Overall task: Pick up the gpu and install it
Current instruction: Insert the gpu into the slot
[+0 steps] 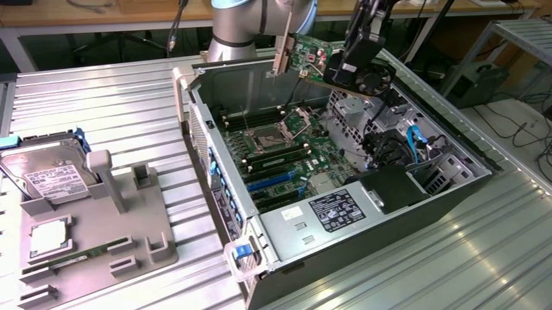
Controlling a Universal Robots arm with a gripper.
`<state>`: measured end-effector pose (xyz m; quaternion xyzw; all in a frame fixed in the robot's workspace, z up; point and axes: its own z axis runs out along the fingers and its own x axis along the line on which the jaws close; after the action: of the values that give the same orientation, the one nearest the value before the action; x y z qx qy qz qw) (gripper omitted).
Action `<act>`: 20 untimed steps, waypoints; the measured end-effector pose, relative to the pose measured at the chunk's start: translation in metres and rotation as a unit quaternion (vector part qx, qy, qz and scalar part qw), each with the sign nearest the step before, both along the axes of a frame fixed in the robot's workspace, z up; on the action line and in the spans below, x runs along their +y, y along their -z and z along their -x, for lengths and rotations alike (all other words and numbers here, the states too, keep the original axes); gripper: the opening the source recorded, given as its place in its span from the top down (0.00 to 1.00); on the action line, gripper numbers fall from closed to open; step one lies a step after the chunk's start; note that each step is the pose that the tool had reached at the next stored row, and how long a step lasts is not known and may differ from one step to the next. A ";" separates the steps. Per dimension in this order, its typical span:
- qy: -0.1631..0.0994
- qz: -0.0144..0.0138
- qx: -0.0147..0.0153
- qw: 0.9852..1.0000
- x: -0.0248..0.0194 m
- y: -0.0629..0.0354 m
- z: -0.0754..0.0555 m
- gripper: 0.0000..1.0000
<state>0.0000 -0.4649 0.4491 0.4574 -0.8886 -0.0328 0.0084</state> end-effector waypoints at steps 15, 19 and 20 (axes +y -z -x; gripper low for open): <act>-0.053 0.000 0.000 0.999 -0.0012 0.0000 0.000 0.73; -0.067 0.000 0.000 0.998 -0.0016 0.0000 0.000 0.73; -0.070 0.000 0.000 0.998 -0.0017 0.0000 0.000 0.73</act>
<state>0.0000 -0.4666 0.4491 0.5185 -0.8544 -0.0323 0.0106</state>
